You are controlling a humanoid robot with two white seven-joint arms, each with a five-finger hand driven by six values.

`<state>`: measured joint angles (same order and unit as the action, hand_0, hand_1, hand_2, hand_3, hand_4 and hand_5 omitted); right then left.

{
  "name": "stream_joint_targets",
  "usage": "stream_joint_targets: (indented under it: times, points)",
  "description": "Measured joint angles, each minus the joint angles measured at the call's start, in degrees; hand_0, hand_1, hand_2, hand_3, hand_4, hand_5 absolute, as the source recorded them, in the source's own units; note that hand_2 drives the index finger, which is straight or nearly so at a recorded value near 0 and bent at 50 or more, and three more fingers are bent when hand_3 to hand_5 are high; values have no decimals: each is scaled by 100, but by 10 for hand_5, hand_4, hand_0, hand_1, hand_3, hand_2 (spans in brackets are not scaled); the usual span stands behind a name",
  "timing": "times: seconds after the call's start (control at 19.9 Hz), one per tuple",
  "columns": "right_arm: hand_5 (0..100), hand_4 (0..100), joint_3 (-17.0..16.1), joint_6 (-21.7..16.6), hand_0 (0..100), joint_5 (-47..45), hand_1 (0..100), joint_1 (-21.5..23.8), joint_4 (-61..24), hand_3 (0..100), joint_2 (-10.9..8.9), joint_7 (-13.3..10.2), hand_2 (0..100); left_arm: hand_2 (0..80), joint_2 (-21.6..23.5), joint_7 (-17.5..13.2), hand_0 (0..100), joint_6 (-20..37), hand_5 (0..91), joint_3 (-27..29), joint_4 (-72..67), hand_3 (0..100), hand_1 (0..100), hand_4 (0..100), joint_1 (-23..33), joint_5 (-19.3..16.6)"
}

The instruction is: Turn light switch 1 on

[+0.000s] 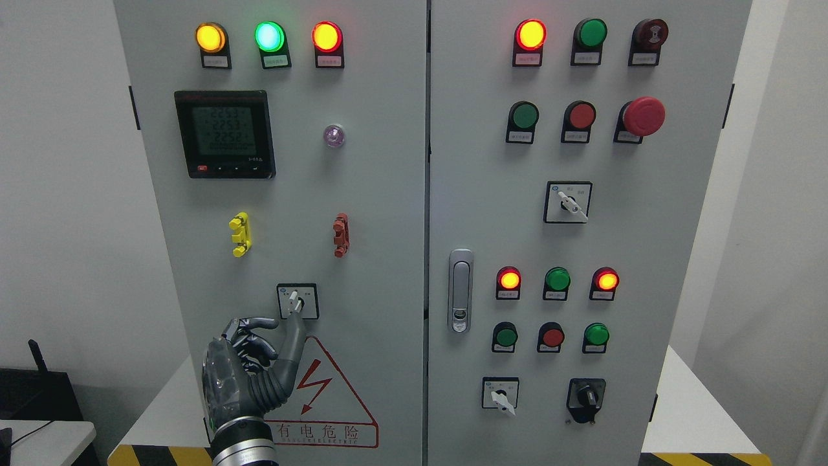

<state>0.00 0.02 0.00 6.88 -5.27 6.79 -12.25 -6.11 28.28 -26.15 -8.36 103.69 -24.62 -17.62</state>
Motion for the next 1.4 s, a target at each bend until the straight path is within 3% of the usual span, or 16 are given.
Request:
stream_joint_targets:
  times: [1.4]
  points:
    - [0, 0, 0, 0, 120, 0, 389, 0, 0, 0, -1, 0, 0, 512, -12, 13, 196, -268, 823, -69, -213, 903, 500, 899, -273, 45]
